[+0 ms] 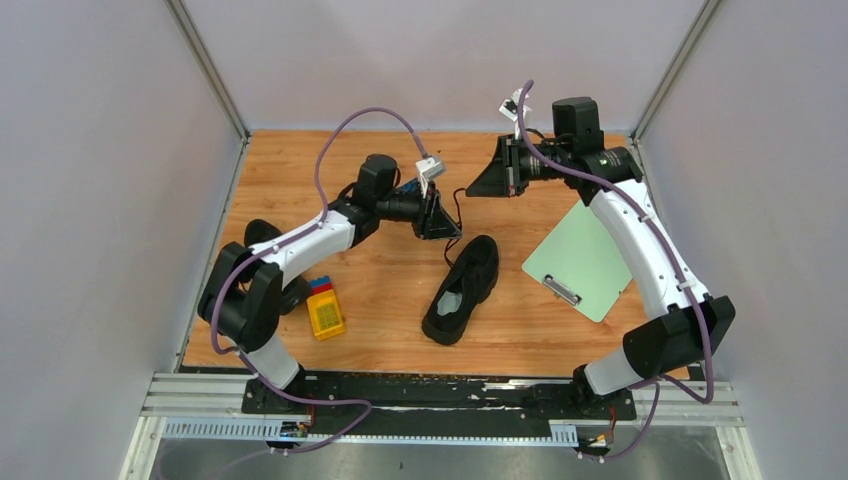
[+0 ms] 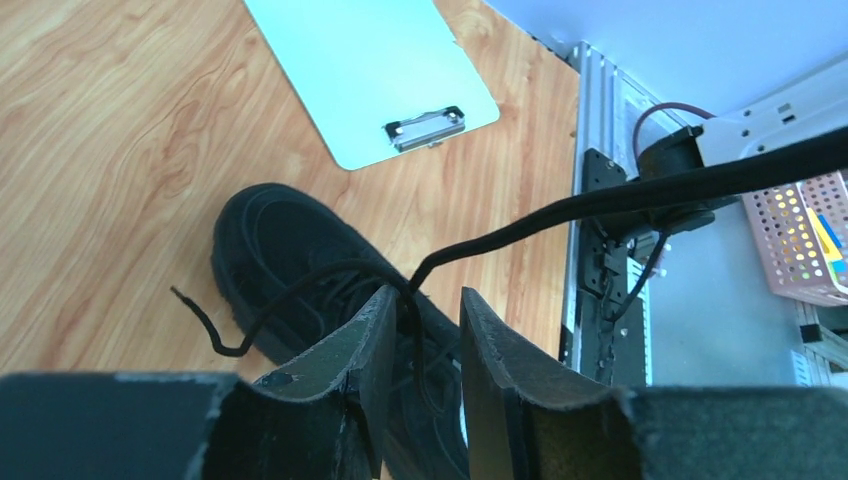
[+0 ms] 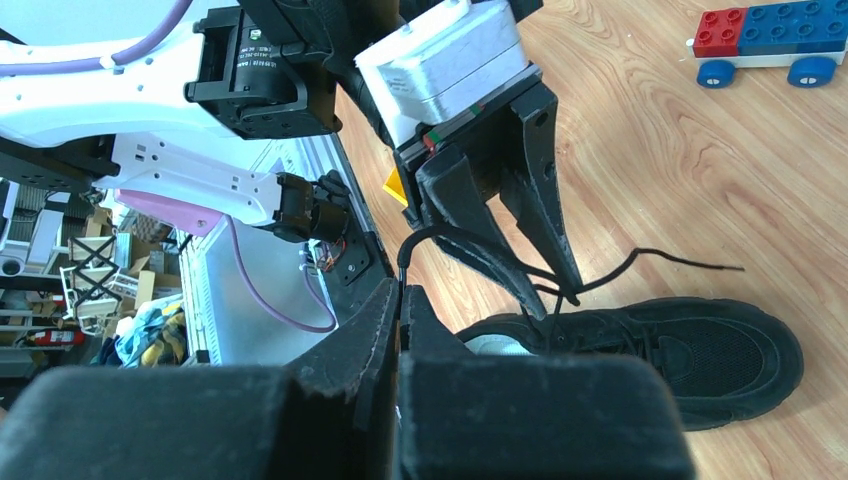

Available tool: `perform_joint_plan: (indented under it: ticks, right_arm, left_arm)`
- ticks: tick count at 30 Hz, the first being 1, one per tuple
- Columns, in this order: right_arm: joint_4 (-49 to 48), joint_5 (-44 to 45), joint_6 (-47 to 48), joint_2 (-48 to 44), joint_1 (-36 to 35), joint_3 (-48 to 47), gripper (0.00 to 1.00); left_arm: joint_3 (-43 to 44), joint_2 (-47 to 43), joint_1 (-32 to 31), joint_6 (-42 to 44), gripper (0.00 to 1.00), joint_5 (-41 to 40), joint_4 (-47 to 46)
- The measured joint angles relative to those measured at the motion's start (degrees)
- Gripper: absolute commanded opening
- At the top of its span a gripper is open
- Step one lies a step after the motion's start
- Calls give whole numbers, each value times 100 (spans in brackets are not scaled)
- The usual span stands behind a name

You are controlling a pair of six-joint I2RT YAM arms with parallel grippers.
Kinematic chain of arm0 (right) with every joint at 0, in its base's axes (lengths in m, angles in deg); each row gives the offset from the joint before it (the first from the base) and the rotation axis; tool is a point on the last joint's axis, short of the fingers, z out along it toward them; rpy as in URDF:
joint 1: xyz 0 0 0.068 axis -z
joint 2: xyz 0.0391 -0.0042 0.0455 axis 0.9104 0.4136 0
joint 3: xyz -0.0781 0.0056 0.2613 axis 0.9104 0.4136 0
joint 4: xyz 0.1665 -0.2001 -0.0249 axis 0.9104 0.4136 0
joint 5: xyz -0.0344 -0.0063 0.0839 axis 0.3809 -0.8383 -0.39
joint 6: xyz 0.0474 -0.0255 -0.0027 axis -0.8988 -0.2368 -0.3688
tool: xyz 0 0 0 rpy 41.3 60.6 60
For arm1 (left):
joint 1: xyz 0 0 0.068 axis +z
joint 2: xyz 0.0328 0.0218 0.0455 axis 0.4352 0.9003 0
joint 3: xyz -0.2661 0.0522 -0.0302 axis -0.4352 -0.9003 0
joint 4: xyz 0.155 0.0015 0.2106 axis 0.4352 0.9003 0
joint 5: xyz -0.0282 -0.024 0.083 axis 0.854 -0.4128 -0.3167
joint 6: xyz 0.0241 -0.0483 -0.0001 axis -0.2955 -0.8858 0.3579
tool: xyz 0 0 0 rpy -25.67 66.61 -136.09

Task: Tie the shoes
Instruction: Cross the shoelace with the shoelace.

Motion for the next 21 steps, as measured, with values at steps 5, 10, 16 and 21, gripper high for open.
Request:
perform_joint_plan:
  ticks: [5, 10, 16, 21]
  right_arm:
    - [-22, 0, -50, 0, 2, 0, 0]
    - [-92, -4, -111, 0, 2, 0, 0]
    - [-131, -50, -219, 0, 2, 2, 0]
    - [-177, -59, -286, 0, 2, 4, 0]
  left_arm:
    - [0, 7, -74, -39, 39, 164, -170]
    - [0, 39, -79, -26, 39, -83, -94]
    - [0, 146, -79, -9, 36, -470, 59]
    - [0, 216, -79, -33, 21, -549, 59]
